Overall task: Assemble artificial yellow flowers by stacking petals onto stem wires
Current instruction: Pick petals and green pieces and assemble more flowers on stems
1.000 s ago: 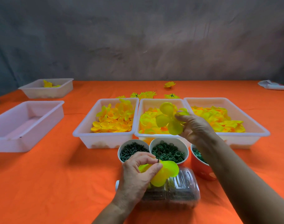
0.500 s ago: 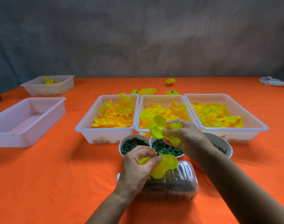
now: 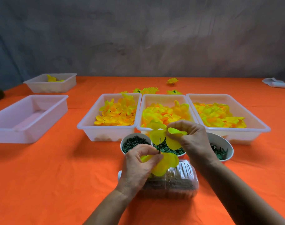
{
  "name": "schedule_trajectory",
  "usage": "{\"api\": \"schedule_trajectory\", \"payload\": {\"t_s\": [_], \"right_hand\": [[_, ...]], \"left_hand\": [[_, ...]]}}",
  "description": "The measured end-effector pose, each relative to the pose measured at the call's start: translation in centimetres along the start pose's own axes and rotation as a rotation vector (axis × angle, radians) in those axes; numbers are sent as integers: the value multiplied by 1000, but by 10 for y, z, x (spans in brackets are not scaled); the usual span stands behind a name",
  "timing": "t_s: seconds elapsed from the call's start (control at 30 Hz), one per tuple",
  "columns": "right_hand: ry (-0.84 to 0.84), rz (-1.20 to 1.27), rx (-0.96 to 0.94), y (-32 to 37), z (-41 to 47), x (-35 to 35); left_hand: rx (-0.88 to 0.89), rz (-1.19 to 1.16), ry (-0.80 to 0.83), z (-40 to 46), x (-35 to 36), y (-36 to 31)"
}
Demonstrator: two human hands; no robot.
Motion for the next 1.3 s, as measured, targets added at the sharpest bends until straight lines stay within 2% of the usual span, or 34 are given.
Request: {"api": "schedule_trajectory", "payload": {"t_s": [0.23,0.6,0.93,1.13,1.3], "right_hand": [[54,18,-63,12,-6,15],[143,212,-7,15,-17,25],[164,241,-7,12,-22,25],[158,73,-159,22,-23,24],[66,-421,-425,47,-35,24]], "left_hand": [[-37,-45,-11,0,0,3],[-49,-72,-14,-1,0,3],[-59,-31,-5,-1,0,5],[-61,18,-35,-2,-3,3],[-90,46,-46,-2,-3,6]]}}
Point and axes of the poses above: each hand's wrist, its own z-axis towards the middle knuckle, its own x-axis out of the palm, y = z × x, the point moved 9 cm from there along z, towards the middle knuckle, and after that the axes turned 14 degrees about y, right-handed, at the moved point
